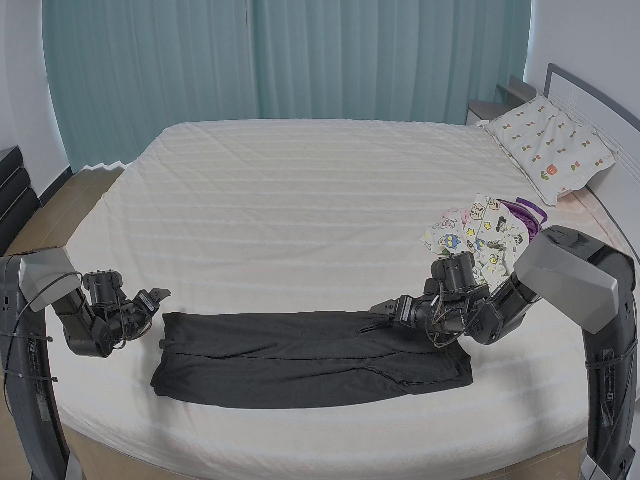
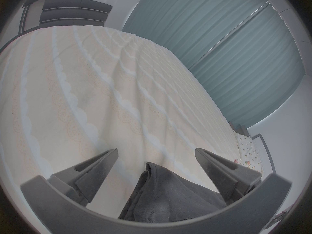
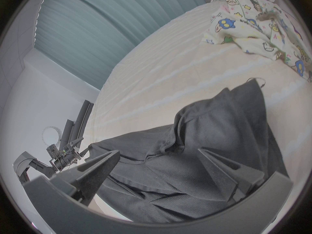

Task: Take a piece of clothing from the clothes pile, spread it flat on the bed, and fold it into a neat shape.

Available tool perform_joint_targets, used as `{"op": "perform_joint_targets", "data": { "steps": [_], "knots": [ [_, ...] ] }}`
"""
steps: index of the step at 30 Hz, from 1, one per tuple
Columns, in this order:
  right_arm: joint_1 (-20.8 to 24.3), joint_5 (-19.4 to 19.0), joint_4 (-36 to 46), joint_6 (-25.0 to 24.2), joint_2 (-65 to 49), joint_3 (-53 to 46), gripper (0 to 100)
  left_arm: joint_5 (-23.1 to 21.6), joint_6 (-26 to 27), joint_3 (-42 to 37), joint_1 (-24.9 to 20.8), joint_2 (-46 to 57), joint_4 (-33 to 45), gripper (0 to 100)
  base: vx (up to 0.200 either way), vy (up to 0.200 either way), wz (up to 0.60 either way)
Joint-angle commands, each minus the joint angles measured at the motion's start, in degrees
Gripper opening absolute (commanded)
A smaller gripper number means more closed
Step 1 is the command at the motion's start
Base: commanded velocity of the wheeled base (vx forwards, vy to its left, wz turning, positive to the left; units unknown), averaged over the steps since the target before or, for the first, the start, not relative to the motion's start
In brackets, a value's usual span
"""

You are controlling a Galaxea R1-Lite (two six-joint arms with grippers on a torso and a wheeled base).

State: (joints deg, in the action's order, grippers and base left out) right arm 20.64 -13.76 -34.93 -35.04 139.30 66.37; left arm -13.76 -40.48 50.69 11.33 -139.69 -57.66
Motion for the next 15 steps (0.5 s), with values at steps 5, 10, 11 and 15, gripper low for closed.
{"op": "perform_joint_targets", "data": {
  "steps": [5, 10, 11, 15],
  "knots": [
    [1.77, -0.04, 0.65, -0.03, 2.91, 2.72, 100, 0.05, 0.06, 0.20, -0.16, -0.14, 0.01, 100, 0.000, 0.000, 0.00],
    [2.83, 0.05, 0.56, -0.12, 4.84, 6.06, 100, 0.14, 0.32, -0.06, -0.25, -0.32, -0.08, 100, 0.000, 0.000, 0.00],
    [3.18, 0.14, 0.47, -0.21, 5.28, 6.50, 100, 0.14, 0.32, -0.06, -0.25, -0.32, -0.08, 100, 0.000, 0.000, 0.00],
    [3.79, 0.49, -0.23, -0.38, 5.89, 7.55, 100, 0.14, 0.32, -0.15, -0.25, -0.32, -0.08, 100, 0.000, 0.000, 0.00]
  ]
}}
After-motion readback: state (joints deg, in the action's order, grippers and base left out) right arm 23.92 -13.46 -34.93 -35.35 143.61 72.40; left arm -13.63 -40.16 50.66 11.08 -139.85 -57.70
